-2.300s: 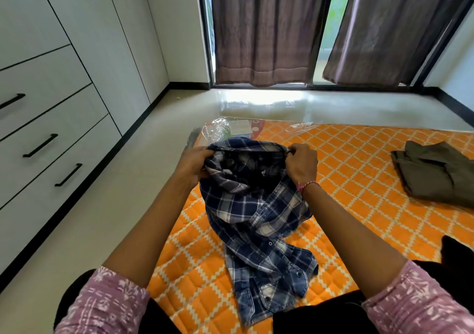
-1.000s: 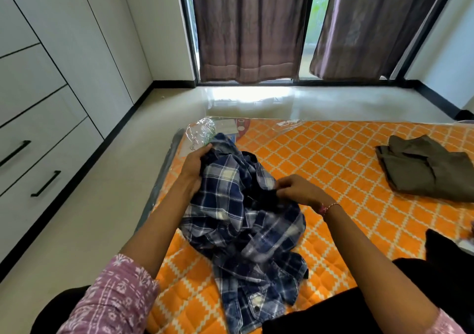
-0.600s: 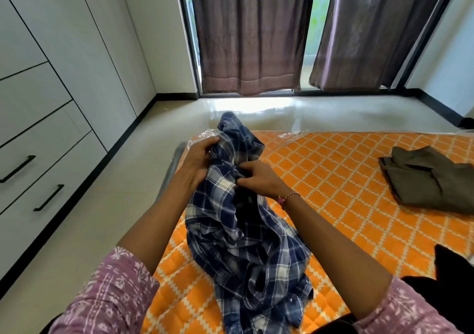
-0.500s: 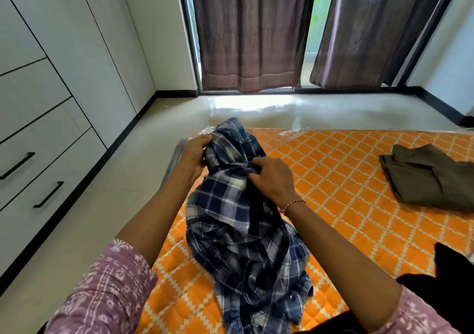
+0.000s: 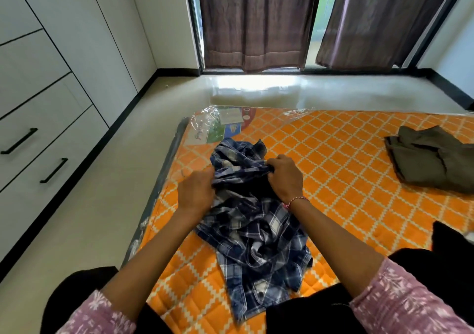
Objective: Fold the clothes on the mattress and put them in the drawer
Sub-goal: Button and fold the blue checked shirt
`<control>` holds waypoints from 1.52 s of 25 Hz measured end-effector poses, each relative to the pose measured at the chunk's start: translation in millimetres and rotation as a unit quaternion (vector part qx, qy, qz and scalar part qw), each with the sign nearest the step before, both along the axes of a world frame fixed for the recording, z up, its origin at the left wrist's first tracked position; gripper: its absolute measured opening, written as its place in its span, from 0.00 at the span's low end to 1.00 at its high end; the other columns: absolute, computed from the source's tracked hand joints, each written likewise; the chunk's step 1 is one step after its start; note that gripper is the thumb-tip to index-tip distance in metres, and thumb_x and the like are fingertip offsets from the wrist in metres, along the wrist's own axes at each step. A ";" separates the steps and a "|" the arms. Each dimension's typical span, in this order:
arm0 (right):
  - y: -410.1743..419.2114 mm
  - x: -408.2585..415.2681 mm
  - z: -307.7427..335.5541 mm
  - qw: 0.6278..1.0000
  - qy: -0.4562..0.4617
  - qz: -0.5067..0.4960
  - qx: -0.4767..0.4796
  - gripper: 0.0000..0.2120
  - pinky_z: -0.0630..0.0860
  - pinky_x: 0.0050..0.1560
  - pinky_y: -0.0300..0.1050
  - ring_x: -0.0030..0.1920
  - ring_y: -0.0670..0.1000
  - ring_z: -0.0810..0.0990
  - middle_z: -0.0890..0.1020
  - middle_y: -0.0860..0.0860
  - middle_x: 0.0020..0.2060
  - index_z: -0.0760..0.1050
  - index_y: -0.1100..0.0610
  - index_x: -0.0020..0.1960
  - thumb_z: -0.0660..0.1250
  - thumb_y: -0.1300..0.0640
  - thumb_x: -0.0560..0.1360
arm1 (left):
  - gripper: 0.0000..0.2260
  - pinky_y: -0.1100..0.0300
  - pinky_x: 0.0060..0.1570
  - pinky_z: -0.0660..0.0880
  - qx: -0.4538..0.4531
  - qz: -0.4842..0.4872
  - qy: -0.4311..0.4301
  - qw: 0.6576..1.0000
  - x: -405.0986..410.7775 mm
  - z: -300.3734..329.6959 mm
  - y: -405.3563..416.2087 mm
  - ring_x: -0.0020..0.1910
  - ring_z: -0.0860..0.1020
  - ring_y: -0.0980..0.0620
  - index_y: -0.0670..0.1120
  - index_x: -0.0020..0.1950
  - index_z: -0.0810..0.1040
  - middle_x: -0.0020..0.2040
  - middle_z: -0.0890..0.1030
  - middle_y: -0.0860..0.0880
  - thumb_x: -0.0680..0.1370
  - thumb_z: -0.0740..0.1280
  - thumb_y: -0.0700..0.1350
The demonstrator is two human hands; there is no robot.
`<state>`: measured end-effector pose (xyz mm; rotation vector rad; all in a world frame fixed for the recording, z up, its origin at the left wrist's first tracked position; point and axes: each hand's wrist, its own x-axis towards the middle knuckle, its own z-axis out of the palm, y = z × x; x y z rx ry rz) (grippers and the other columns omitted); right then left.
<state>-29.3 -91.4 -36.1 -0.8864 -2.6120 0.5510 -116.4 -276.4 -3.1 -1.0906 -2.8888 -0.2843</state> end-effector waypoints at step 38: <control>11.7 105.2 -17.8 0.746 0.089 -0.077 -0.656 0.06 0.74 0.35 0.45 0.41 0.55 0.75 0.78 0.58 0.46 0.75 0.60 0.46 0.63 0.70 0.76 | 0.09 0.67 0.31 0.72 0.277 0.078 -0.461 0.840 107.4 -50.2 35.8 0.31 0.75 0.56 0.45 0.37 0.75 0.33 0.77 0.48 0.78 0.65 0.40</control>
